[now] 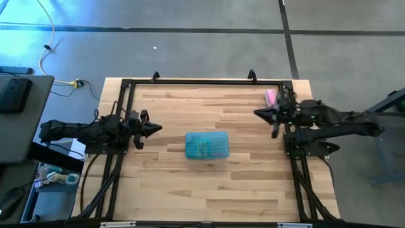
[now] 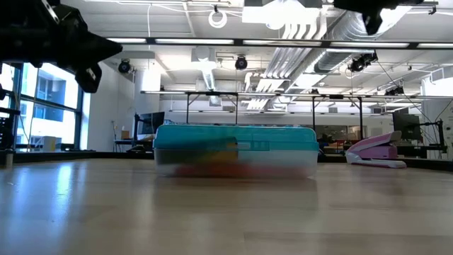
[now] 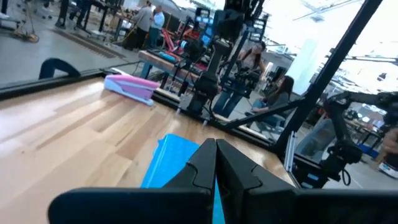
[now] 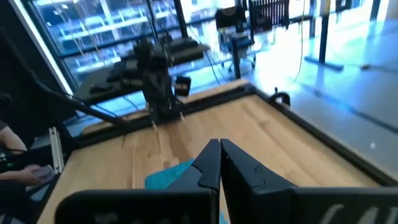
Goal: Pack school essentials
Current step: Return to Home Position
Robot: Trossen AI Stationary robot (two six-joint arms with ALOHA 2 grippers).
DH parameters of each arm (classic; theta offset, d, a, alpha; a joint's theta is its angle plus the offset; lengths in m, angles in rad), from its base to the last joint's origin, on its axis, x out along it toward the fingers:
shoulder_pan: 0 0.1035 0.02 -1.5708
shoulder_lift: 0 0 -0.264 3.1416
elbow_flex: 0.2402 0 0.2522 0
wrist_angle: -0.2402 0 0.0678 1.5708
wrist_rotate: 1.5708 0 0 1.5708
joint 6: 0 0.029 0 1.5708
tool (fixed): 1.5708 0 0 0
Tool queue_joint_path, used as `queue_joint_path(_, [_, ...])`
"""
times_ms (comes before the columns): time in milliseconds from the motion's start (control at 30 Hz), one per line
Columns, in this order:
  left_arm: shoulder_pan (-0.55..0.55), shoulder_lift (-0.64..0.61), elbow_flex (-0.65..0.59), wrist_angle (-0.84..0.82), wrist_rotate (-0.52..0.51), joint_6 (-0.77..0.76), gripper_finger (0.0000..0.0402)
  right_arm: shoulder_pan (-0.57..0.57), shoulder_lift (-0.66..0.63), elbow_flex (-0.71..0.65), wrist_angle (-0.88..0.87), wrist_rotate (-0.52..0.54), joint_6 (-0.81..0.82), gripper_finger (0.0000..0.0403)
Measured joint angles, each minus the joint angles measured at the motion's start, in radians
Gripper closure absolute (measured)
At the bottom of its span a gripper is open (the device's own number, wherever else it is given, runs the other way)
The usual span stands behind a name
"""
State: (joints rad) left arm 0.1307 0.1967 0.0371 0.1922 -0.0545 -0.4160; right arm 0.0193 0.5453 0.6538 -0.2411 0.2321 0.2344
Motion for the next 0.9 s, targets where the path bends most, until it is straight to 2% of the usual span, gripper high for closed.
queue_joint_path(200, [0.0, 0.001, -0.026, 0.008, -0.003, -0.016, 0.0401, 0.0, -0.184, -0.002, -0.07, 0.022, -0.08, 0.0402])
queue_joint_path(400, [0.0, 0.003, -0.026, 0.009, -0.038, -0.011, 0.0401, 0.0, -0.33, -0.017, -0.154, 0.023, -0.078, 0.0402])
queue_joint_path(667, [0.0, 0.003, -0.026, 0.016, -0.036, -0.047, 0.0401, 0.0, -0.511, -0.228, -0.013, 0.021, -0.026, 0.0402])
queue_joint_path(733, [0.0, 0.003, -0.026, 0.016, -0.036, -0.05, 0.0401, 0.0, -0.544, -0.261, 0.003, 0.016, -0.025, 0.0402])
queue_joint_path(900, [0.0, 0.003, -0.026, 0.015, -0.041, -0.052, 0.0401, 0.0, -0.527, -0.277, -0.03, 0.011, -0.007, 0.0402])
